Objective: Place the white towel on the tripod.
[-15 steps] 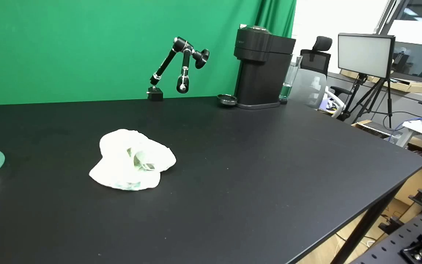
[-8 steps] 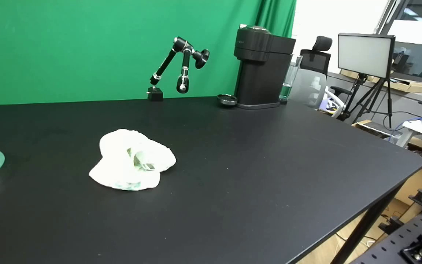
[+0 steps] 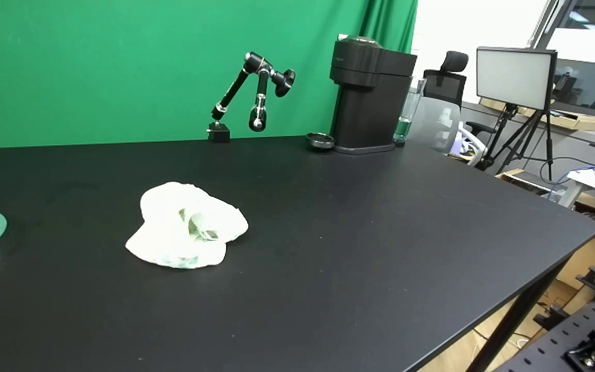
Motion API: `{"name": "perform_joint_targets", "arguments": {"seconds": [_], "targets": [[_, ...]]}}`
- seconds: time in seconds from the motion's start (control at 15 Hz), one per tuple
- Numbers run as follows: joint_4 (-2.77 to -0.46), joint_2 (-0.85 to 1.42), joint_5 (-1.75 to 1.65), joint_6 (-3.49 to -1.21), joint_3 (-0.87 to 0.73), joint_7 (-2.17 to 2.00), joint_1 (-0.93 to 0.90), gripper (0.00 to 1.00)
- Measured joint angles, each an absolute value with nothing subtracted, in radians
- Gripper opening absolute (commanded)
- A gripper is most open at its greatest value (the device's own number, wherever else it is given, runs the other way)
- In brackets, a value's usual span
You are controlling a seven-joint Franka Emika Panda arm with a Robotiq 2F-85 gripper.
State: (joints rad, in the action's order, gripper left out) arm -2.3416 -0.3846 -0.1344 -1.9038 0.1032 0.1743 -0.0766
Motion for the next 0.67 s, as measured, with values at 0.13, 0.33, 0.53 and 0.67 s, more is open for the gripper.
{"name": "perform_joint_targets", "arguments": {"seconds": [0.13,0.33,0.53,0.67], "targets": [[-2.384,-0.352,-0.144,-1.986,0.125,0.169,-0.094,1.00],[-2.428,-0.299,-0.135,-2.087,0.146,0.160,-0.122,1.00],[-2.446,-0.235,-0.097,-2.157,0.151,0.161,-0.148,1.00],[-2.455,-0.193,-0.060,-2.202,0.153,0.177,-0.167,1.00]]}}
